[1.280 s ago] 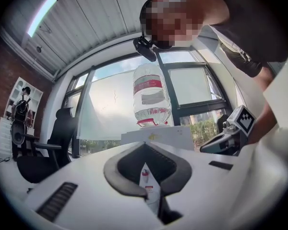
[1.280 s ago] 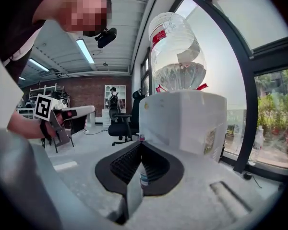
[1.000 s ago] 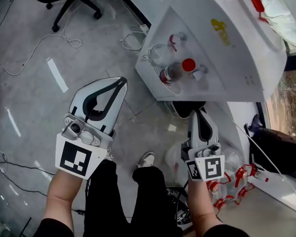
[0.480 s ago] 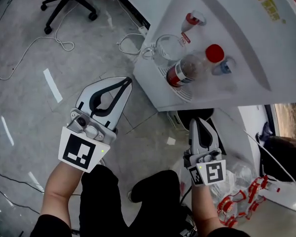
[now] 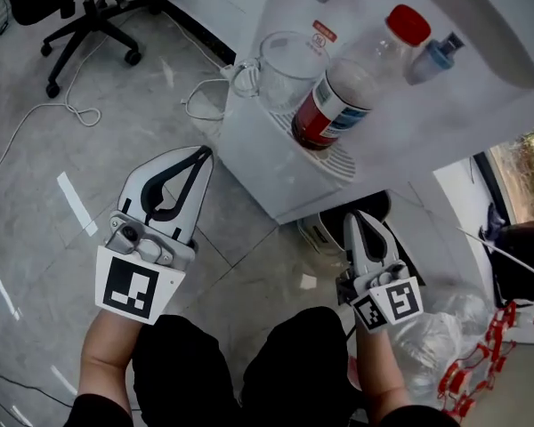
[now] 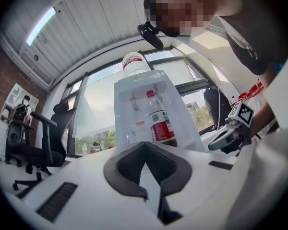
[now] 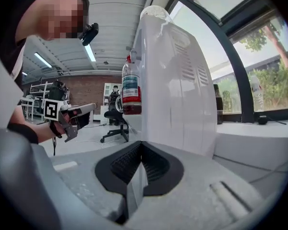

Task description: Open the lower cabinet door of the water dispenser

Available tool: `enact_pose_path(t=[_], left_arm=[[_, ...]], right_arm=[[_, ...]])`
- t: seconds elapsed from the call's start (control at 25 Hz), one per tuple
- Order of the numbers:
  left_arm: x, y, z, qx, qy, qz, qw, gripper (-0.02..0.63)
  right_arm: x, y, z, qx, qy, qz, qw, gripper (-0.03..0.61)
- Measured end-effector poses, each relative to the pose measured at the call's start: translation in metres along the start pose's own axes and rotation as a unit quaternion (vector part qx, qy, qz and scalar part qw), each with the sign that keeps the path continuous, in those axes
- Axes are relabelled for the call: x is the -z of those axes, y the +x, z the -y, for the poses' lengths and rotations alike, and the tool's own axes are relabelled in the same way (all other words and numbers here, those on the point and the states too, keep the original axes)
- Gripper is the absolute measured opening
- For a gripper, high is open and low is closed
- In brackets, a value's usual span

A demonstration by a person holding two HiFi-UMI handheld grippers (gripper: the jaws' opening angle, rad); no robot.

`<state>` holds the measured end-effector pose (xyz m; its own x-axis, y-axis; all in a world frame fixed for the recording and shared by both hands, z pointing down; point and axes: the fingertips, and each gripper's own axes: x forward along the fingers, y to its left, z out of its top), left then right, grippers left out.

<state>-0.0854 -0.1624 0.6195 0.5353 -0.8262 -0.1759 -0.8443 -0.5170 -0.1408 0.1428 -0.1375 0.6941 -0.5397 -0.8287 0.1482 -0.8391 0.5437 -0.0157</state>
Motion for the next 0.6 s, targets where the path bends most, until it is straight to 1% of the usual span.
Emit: enact_pose_path(t=[0.08,0.2,0.28,0.36,0.48,0.6], left_arm=[[0.011,0.001,0.004,0.011,-0.017,0.008,0.9998,0.008],[0.019,0.002,0.011,0.026,-0.035,-0.002,0.9990,0.008],[0.019,0.001,0.011,0.030,-0.033,-0.007,0.9990,0.008],[0.018,0.000,0.009,0.028,-0.024,-0.007,0.9993,0.008],[0.017,-0.001,0.007,0.025,-0.017,-0.007,0.9995,0.008],[0.014,-0.003,0.010,0.030,-0.004,-0.018,0.9994,0.008]], right_arm=[[0.008,0.002,0.005,0.011,-0.008,-0.001,1.000,0.005],[0.015,0.007,0.010,0.022,-0.019,-0.013,0.999,0.020],[0.017,0.013,0.008,0.021,-0.033,-0.019,0.999,0.024],[0.018,0.017,0.009,0.029,-0.045,-0.013,0.998,0.038],[0.022,0.021,0.014,0.041,-0.038,-0.003,0.998,0.079],[0.025,0.024,0.016,0.043,-0.039,-0.006,0.998,0.114]])
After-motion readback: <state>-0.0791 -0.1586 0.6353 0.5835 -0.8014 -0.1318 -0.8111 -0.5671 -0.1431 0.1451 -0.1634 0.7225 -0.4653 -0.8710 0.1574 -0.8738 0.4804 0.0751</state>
